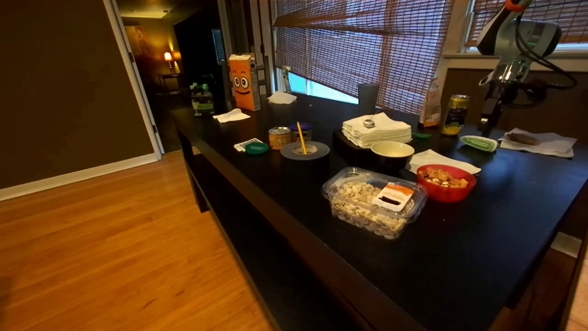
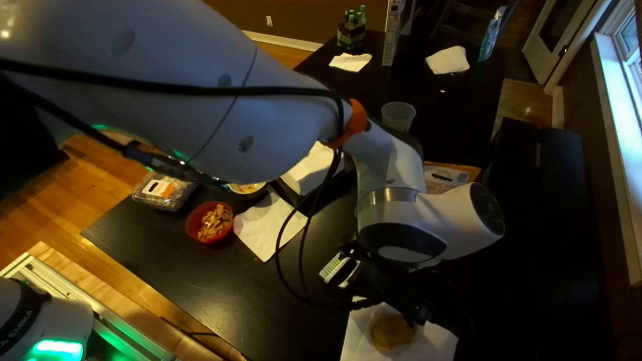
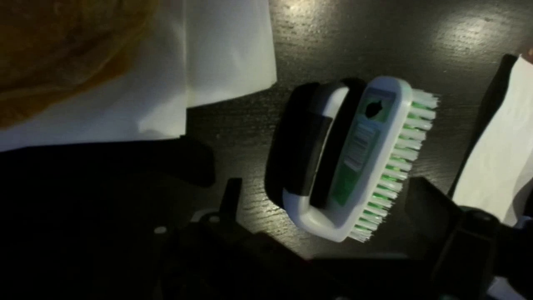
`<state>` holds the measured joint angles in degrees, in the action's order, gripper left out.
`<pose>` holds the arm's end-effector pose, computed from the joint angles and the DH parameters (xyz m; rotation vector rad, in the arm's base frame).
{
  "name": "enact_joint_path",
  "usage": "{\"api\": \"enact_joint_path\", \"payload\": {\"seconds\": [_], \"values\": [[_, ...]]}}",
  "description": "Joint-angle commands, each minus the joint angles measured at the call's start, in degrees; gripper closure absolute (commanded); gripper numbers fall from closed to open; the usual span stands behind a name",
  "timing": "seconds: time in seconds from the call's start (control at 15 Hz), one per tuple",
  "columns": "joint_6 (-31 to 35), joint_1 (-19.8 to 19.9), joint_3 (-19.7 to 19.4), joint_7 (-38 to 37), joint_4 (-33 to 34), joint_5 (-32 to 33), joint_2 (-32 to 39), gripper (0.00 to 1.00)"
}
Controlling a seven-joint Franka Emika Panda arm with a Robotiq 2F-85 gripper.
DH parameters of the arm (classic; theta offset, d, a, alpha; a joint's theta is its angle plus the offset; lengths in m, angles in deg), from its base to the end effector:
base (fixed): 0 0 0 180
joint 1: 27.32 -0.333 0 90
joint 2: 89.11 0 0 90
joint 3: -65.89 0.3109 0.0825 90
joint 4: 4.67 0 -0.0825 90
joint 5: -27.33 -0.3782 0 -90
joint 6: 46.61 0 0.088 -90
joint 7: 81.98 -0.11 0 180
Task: Correctly position the brush that is on the table
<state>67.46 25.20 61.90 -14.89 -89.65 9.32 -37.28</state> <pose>0.3824 -0.5326 0.1077 -2.7049 -0.0194 0.0121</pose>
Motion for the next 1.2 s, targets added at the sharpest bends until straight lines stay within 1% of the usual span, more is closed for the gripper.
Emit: {"api": "enact_joint_path", "payload": {"seconds": [0.0,0.27,0.53,0.87,1.13], "values": [[-1.83,1.84,1.46,0.18,4.88,-0.21,3.81,0.0],[-2.12,2.25,1.91,0.03,6.47,0.28,5.66,0.0],[-2.74,2.26,2.07,0.11,6.86,0.5,6.05,0.0],[-4.7,2.65,1.96,0.05,8.23,0.55,6.51,0.0],[-7.35,3.83,2.54,0.19,9.76,-0.21,6.82,0.0]]}}
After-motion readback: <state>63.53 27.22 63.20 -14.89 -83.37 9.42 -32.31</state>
